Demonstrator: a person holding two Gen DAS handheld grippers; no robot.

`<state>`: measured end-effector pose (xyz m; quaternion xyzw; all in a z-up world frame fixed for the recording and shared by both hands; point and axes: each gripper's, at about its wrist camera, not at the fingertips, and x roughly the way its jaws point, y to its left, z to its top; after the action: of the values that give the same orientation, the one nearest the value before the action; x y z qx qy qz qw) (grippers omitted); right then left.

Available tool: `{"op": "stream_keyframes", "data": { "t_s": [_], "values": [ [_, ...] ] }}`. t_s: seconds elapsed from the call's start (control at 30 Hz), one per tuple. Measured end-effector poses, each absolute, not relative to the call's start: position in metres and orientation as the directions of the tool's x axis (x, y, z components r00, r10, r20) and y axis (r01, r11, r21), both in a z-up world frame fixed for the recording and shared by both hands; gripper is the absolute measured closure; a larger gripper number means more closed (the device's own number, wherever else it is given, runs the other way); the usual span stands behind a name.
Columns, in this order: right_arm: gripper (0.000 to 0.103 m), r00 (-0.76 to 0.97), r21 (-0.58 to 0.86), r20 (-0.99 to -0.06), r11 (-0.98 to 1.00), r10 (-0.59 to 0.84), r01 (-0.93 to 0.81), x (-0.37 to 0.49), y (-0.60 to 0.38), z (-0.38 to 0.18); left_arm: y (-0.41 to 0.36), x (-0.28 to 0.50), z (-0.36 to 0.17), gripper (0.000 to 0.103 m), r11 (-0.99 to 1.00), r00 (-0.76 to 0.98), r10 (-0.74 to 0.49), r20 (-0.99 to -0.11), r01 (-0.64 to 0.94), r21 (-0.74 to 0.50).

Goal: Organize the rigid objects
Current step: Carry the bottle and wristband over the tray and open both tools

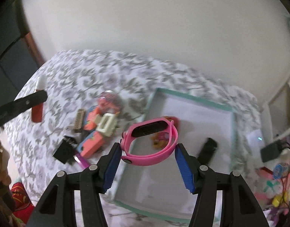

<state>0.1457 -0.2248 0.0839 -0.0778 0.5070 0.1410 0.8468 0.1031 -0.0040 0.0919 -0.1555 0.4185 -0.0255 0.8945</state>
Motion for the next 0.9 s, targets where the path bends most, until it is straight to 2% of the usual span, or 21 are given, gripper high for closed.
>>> {"op": "stream_keyframes", "data": {
  "t_s": [0.33,0.57,0.9],
  "values": [
    [0.042,0.438,-0.048,-0.899,0.991,0.012,-0.127,0.153,-0.301,0.072,-0.101,0.103,0.077,0.072,0.961,0.585,-0.273,-0.763,0.129,-0.245],
    [0.042,0.34,-0.108,-0.937,0.991,-0.077,-0.075,0.155,-0.329,0.037,-0.159,0.097,0.046,0.073,0.952,0.527,-0.275,-0.804,0.266,-0.151],
    [0.042,0.192,-0.094,-0.978,0.994,-0.08,-0.062,0.158,-0.343,-0.02,-0.176,0.1,0.005,0.073,0.952,0.449,-0.246,-0.859,0.276,-0.129]
  ]
}}
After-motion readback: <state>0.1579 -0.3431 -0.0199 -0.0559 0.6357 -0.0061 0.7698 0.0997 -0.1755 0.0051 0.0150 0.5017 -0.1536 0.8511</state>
